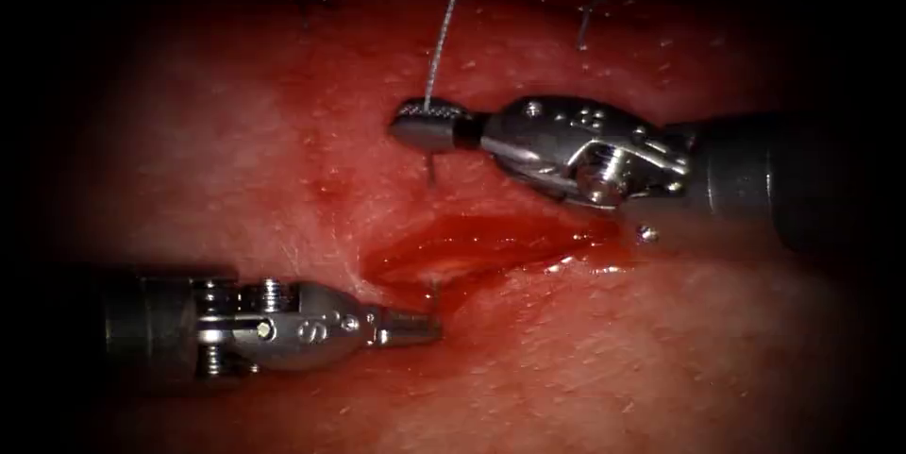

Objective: Wound Closure

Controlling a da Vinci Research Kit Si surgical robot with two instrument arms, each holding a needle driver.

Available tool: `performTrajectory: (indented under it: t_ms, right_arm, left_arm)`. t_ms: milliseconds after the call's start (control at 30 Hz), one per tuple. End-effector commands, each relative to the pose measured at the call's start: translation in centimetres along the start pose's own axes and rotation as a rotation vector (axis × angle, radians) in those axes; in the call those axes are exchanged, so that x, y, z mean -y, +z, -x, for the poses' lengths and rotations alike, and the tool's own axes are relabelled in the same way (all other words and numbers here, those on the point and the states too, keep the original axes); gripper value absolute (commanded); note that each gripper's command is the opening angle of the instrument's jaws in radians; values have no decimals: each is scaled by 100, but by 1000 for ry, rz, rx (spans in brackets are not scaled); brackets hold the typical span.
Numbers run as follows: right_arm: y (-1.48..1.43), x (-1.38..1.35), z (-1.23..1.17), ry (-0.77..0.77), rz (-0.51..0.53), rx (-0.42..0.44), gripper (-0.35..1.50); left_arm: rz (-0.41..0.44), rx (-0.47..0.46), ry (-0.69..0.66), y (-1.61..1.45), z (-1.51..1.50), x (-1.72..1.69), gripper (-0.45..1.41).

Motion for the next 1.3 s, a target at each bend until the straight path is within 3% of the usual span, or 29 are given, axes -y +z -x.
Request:
performTrajectory:
  t_ms: [33, 400, 533, 700, 767, 800, 833, 1000, 1233, 1300]
  right_arm:
    - [3, 3, 6, 12, 13, 19, -35]
    - [-7, 20, 44, 113, -82, 222, -35]
    - [-12, 25, 56, 143, -133, 252, -35]
    - [-16, 20, 45, 135, -150, 225, -35]
    - [-21, 4, 32, 73, -101, 152, 69]
    - [-25, -4, 26, 51, -79, 118, 98]
    - [-30, -10, 21, 27, -69, 94, 106]
    - [-68, -36, -1, -72, -35, 51, 118]
    - [-112, -46, -2, -76, -26, 18, 103]
    - [-113, -46, 1, -74, -11, 15, 101]
  left_arm:
    - [1, -1, 0, 7, 0, -1, -38]
    - [3, -1, -5, 6, 0, 0, -38]
    - [4, -1, -5, 5, -1, 0, -38]
    - [6, -3, 6, 4, -2, 0, -38]
    - [7, -4, 23, 1, -2, -1, -35]
    - [8, -6, 35, -1, -3, -1, -31]
    - [10, -7, 46, -3, -3, -1, -30]
    - [21, -31, 121, -19, -7, 3, -18]
    - [-3, -114, 207, -38, -12, 4, -5]
    - [-20, -148, 229, -38, -17, 4, 16]
